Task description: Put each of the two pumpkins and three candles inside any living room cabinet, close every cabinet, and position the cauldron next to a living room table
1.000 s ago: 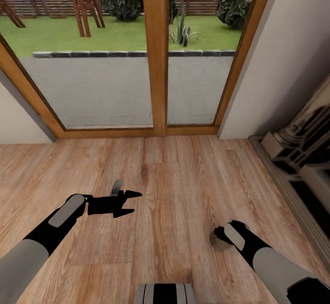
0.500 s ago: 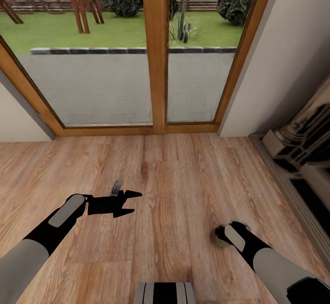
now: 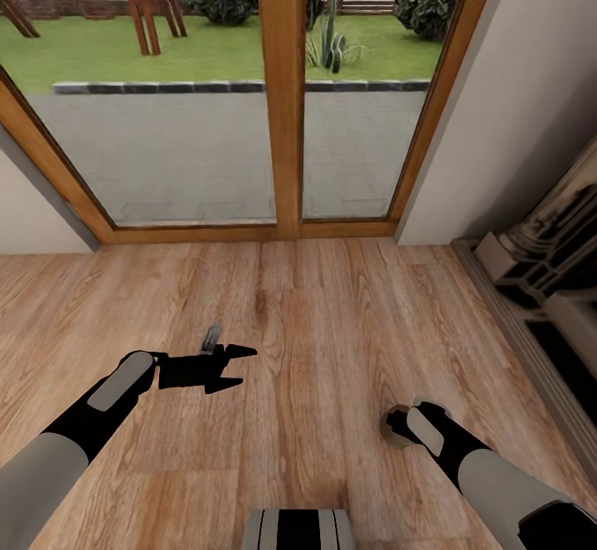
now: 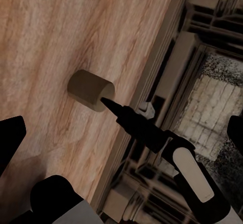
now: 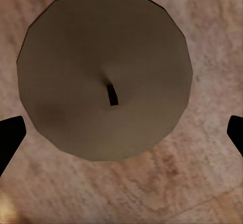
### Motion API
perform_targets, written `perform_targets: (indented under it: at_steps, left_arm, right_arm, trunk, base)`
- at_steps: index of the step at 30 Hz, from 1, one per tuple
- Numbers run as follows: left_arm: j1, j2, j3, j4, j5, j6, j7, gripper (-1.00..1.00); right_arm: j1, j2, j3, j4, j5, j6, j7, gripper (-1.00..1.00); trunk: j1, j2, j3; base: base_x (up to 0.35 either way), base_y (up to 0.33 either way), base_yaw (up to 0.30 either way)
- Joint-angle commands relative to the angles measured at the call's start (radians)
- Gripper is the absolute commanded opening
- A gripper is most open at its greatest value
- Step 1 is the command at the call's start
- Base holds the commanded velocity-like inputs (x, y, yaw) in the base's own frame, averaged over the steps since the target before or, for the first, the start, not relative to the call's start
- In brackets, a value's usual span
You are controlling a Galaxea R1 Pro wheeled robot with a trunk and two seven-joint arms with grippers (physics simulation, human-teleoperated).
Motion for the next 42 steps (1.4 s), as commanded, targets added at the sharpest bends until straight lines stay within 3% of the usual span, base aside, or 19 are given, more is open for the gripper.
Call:
perform_targets:
  at_steps: [1,12,20,42]
  left_arm:
    - [-0.001,0.001,-0.003,0.001,-0.006,0.0,-0.008,1.0]
    - [-0.001,0.001,-0.003,0.001,-0.006,0.0,-0.008,1.0]
    - [-0.001,0.001,-0.003,0.0,-0.006,0.0,-0.008,1.0]
    - [-0.001,0.0,-0.005,-0.004,-0.007,0.0,-0.008,1.0]
  right_arm:
    - [0.0,-0.001,0.008,-0.002,-0.008,0.004,-0.006,1.0]
    - [0.0,-0.001,0.008,-0.001,-0.007,0.004,-0.001,1.0]
    - [0.0,-0.001,0.008,0.017,-0.008,0.004,0.083,1.0]
    - [0.0,-0.004,0.008,0.027,-0.01,0.004,0.089,1.0]
  trunk:
    - [0.0,0.0,-0.001]
    - [0.0,0.0,-0.001]
    - [0.0,0.0,-0.001]
    - [0.0,0.0,-0.001]
  base:
    - [0.0,0.0,0.0]
    - [0.0,0.0,0.0]
    - [0.0,0.0,0.0]
    - [0.031,0.0,0.0]
